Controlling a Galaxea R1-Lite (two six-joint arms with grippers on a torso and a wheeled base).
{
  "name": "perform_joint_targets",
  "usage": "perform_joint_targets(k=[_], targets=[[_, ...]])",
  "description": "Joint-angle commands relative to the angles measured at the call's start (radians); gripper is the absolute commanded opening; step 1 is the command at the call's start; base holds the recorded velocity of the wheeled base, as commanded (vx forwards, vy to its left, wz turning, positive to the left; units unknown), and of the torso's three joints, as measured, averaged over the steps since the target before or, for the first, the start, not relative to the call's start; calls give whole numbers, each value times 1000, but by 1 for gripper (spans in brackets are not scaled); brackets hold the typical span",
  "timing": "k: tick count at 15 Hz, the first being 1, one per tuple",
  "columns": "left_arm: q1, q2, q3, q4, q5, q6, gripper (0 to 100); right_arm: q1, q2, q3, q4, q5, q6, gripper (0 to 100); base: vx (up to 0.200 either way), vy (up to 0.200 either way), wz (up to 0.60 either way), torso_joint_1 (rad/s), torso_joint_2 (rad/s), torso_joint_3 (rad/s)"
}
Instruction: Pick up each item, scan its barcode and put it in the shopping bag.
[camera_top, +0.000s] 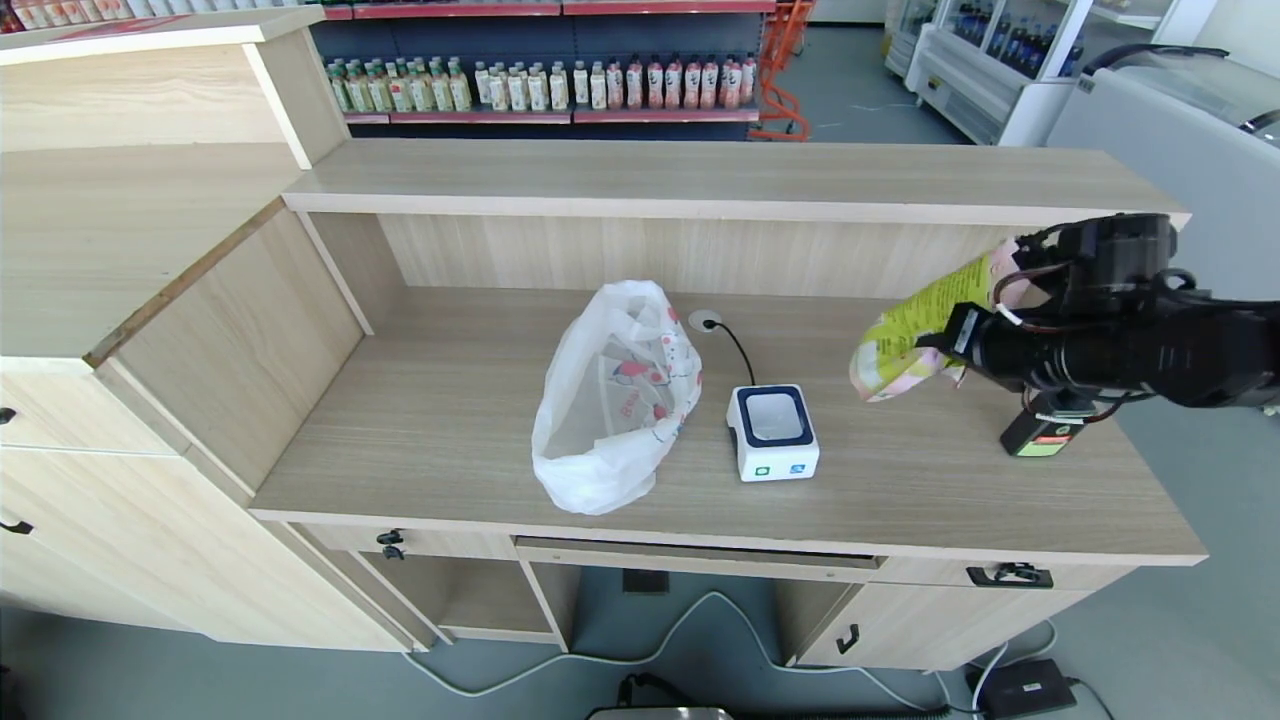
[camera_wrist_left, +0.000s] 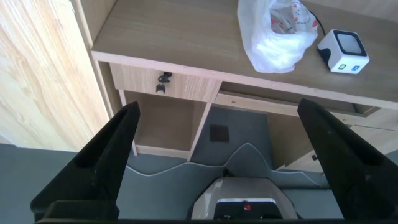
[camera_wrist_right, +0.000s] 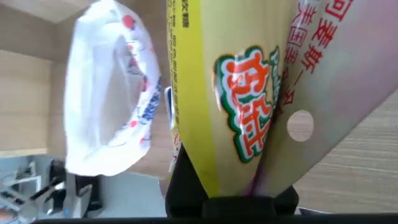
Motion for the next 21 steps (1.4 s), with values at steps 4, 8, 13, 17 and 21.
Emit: perform_joint_targets(k=[4, 8, 13, 17, 21], targets=[[0, 0, 0, 0, 0, 0, 100, -172, -389, -64, 35, 943, 83, 0, 0, 0, 0, 0, 0, 0], [0, 0, 0, 0, 0, 0, 100, -40, -450, -63, -189, 1006, 313, 0, 0, 0, 0, 0, 0, 0], [0, 0, 0, 0, 0, 0, 100, 158, -538, -21, -330, 1011, 468, 0, 0, 0, 0, 0, 0, 0], [0, 0, 0, 0, 0, 0, 100, 210, -624, 169, -379, 1041, 273, 0, 0, 0, 0, 0, 0, 0], [0, 0, 0, 0, 0, 0, 100, 199, -687, 398, -372, 1049, -184, 0, 0, 0, 0, 0, 0, 0]])
